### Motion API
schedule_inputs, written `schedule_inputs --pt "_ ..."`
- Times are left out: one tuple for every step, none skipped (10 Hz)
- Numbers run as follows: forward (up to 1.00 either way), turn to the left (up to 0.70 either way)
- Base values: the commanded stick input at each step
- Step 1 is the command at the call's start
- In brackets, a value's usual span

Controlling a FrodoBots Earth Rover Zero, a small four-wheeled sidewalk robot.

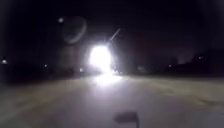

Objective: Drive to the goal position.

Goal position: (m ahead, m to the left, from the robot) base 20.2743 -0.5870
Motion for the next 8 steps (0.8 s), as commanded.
schedule_inputs --pt "1.0 0.0" --pt "1.0 0.0" --pt "1.0 0.0" --pt "1.0 0.0" --pt "1.0 0.0" --pt "1.0 0.0" --pt "1.0 0.0" --pt "1.0 0.0"
